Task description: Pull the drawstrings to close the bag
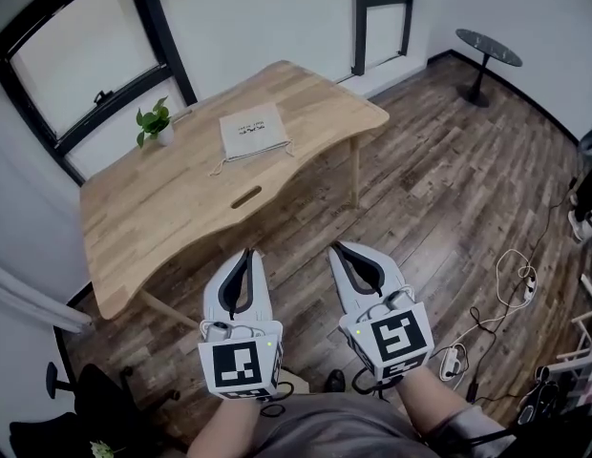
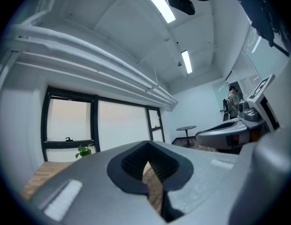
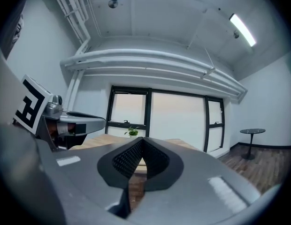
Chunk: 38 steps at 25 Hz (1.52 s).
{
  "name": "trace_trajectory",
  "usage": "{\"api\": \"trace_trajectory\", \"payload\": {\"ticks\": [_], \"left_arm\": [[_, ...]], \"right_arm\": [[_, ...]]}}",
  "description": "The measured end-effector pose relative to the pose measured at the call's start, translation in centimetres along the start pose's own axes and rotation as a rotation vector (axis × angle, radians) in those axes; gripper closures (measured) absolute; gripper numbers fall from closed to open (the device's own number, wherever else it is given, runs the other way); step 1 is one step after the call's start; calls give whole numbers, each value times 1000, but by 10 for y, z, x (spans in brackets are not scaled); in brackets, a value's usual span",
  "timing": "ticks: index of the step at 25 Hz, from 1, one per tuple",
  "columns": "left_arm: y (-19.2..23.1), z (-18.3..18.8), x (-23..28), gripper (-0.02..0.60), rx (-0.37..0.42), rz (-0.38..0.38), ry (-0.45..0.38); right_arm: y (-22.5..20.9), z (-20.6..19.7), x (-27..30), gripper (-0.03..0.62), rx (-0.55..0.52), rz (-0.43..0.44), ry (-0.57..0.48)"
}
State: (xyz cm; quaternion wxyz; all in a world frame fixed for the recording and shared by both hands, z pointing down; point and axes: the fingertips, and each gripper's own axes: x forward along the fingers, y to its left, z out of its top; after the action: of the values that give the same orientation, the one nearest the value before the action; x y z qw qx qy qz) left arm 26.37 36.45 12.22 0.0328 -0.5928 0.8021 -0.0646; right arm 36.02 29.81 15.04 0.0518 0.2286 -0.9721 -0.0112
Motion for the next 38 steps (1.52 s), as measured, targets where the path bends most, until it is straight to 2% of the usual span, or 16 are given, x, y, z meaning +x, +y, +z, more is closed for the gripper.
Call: {"api": "trace_trajectory", "payload": {"ticks": [6,12,21,26,31,38], "left_arm": [[9,-12,20,581,1,9,25],[34,-30,72,581,-8,0,34],[98,-32,153,581,-14,-31,16],[133,-26,189,581,-2,-42,-19],[152,-26,213,581,5,-57,-33],[156,-43,233,581,-15,-83,4]], "right_arm": [[-5,-12,22,564,18,35,18],[-25,-20,71,565,22,29,30],[-47,-11,176,565,11,2,67],[-51,8,223,565,-13,-20,37],[-57,19,247,565,-29,-49,16],[-68,8,266,565,-15,-70,43]]}}
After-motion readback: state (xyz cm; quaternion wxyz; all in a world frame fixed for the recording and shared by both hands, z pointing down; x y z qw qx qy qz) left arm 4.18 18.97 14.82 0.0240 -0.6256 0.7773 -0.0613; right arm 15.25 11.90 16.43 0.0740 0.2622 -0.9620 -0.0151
